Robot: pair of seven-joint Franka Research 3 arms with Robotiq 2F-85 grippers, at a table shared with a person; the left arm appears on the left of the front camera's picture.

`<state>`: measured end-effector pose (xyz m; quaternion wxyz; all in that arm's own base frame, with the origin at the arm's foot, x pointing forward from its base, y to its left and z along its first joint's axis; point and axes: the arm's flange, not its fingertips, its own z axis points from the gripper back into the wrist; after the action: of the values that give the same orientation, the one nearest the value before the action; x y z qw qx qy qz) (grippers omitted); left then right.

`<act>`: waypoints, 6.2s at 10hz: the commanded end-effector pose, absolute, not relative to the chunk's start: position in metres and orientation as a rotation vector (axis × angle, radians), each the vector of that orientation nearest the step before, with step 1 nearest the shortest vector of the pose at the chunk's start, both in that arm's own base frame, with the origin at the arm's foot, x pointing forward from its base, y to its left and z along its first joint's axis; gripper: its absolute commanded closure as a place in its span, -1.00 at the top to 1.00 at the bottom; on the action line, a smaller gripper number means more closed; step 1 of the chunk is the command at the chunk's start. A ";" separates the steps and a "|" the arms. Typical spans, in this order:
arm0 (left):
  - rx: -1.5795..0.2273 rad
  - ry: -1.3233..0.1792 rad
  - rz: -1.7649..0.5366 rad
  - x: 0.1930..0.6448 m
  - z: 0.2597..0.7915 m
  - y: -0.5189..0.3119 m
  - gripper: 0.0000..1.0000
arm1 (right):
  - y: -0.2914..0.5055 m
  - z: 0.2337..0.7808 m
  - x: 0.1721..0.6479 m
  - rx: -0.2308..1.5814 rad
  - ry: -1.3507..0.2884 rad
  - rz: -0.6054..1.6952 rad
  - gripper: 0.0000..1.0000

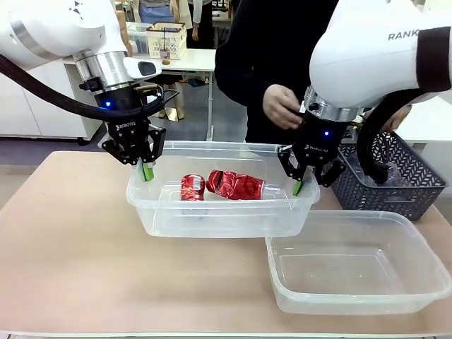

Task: Sort the waste into each basket.
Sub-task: Offer the picked Organizing box to the human, then release the Organizing box you were holding, then pick up the Organizing box on the right side of the table and lift it.

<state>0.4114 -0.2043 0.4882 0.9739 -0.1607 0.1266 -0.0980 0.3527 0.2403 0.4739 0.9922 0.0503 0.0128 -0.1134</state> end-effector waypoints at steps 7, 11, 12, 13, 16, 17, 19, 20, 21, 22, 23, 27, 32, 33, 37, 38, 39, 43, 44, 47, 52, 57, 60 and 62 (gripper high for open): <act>-0.333 0.261 -0.213 0.408 0.491 -0.205 -0.89 | 0.237 0.475 0.355 0.107 0.018 -0.238 -0.88; -0.333 0.261 -0.213 0.408 0.491 -0.205 -0.89 | 0.237 0.475 0.355 0.107 0.018 -0.238 -0.88; -0.333 0.261 -0.213 0.408 0.491 -0.205 -0.89 | 0.237 0.475 0.355 0.107 0.018 -0.238 -0.88; -0.333 0.261 -0.213 0.408 0.491 -0.205 -0.89 | 0.237 0.475 0.355 0.107 0.018 -0.238 -0.88; -0.333 0.261 -0.213 0.408 0.491 -0.205 -0.89 | 0.237 0.475 0.355 0.107 0.018 -0.238 -0.88; -0.333 0.261 -0.213 0.408 0.491 -0.205 -0.89 | 0.237 0.475 0.355 0.107 0.018 -0.238 -0.88; -0.333 0.261 -0.213 0.408 0.491 -0.205 -0.89 | 0.237 0.475 0.355 0.107 0.018 -0.238 -0.88; -0.333 0.261 -0.213 0.408 0.491 -0.205 -0.89 | 0.237 0.475 0.355 0.107 0.018 -0.238 -0.88; -0.333 0.261 -0.213 0.408 0.491 -0.205 -0.89 | 0.237 0.475 0.355 0.107 0.018 -0.238 -0.88; -0.333 0.261 -0.213 0.408 0.491 -0.205 -0.89 | 0.237 0.475 0.355 0.107 0.018 -0.238 -0.88; -0.333 0.261 -0.213 0.408 0.491 -0.205 -0.89 | 0.237 0.475 0.355 0.107 0.018 -0.238 -0.88; -0.314 0.183 -0.196 0.466 0.518 -0.217 -0.89 | 0.259 0.513 0.421 0.021 0.023 -0.192 -0.88; -0.370 0.178 -0.119 0.576 0.530 -0.213 -0.89 | 0.284 0.517 0.534 -0.019 0.057 -0.237 -0.88; -0.388 0.180 -0.104 0.580 0.525 -0.211 -0.89 | 0.284 0.508 0.542 -0.004 0.097 -0.215 -0.88; -0.355 0.164 -0.138 0.584 0.513 -0.196 -0.89 | 0.265 0.500 0.535 -0.023 0.076 -0.199 -0.88; -0.355 0.164 -0.138 0.584 0.513 -0.196 -0.89 | 0.265 0.500 0.535 -0.023 0.076 -0.199 -0.88; -0.355 0.164 -0.138 0.584 0.513 -0.196 -0.89 | 0.265 0.500 0.535 -0.023 0.076 -0.199 -0.88; -0.355 0.164 -0.138 0.584 0.513 -0.196 -0.89 | 0.265 0.500 0.535 -0.023 0.076 -0.199 -0.88; -0.355 0.164 -0.138 0.584 0.513 -0.196 -0.89 | 0.265 0.500 0.535 -0.023 0.076 -0.199 -0.88; -0.293 0.165 -0.117 0.580 0.517 -0.194 0.27 | 0.259 0.506 0.531 -0.045 0.003 -0.235 0.26; -0.298 0.111 -0.101 0.565 0.529 -0.188 0.94 | 0.237 0.524 0.525 0.029 -0.022 -0.233 0.95; -0.339 0.121 -0.085 0.563 0.530 -0.185 1.00 | 0.243 0.515 0.526 0.042 0.014 -0.152 1.00; -0.312 0.112 -0.121 0.570 0.535 -0.188 1.00 | 0.244 0.525 0.529 0.030 0.008 -0.221 1.00; -0.312 0.112 -0.121 0.570 0.535 -0.188 1.00 | 0.244 0.525 0.529 0.030 0.008 -0.221 1.00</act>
<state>0.5702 -0.1898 0.5343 0.9841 -0.1573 0.0565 -0.0605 0.5292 0.2452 0.5229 0.9945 0.0148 0.0059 -0.1036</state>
